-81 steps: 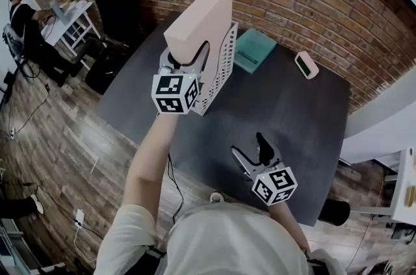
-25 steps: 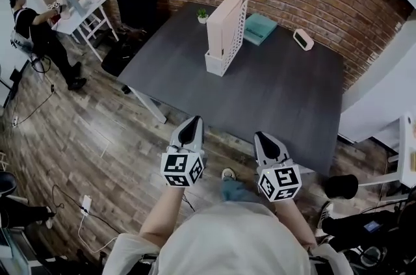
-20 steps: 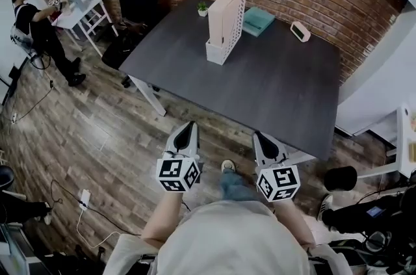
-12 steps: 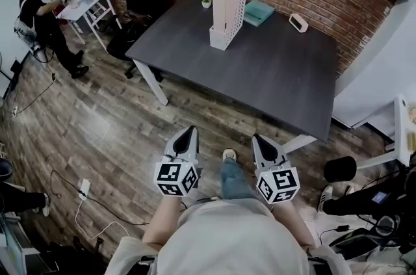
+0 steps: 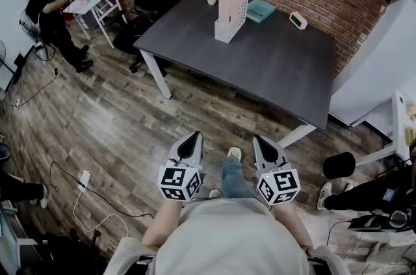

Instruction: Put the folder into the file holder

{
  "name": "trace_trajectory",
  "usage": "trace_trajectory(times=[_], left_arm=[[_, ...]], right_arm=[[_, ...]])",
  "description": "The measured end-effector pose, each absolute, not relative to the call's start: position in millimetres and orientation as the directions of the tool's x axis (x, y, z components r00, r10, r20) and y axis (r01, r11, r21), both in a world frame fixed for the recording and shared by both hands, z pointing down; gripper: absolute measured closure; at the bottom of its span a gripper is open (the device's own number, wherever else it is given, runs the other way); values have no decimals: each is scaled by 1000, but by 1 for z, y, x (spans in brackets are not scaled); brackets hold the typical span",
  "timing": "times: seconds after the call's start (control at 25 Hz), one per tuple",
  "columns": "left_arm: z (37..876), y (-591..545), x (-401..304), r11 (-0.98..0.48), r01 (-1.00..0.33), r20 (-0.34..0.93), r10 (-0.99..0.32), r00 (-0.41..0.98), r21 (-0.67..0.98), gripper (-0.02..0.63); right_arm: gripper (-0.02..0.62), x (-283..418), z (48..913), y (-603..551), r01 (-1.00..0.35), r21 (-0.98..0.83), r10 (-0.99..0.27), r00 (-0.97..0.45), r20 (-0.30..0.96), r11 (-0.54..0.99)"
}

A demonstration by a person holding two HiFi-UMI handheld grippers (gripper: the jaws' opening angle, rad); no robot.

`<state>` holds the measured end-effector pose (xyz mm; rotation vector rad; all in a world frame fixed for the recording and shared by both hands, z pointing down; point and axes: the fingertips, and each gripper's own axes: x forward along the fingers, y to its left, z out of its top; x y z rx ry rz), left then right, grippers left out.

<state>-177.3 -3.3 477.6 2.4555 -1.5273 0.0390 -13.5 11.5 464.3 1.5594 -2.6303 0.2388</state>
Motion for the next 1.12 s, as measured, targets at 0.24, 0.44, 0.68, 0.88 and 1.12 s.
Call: trace_trajectory(times=[0.24, 0.44, 0.68, 0.88, 1.12], left_arm=[[478, 4, -176, -424, -886, 154, -878, 453, 188, 595], [480, 2, -175, -426, -881, 161, -873, 460, 205, 595], [480, 0, -175, -436, -875, 173, -864, 472, 209, 595], [481, 1, -178, -434, -877, 173, -866, 469, 205, 595], [486, -4, -183, -426, -881, 181, -868, 462, 209, 595]], right_arm=[[594, -12, 466, 23, -887, -57, -875, -461, 147, 458], [594, -13, 464, 21, -888, -55, -876, -460, 144, 457], [594, -14, 464, 19, -887, -69, -875, -462, 146, 456], [594, -16, 467, 17, -885, -67, -873, -466, 143, 461], [594, -18, 470, 10, -884, -74, -872, -468, 145, 462]])
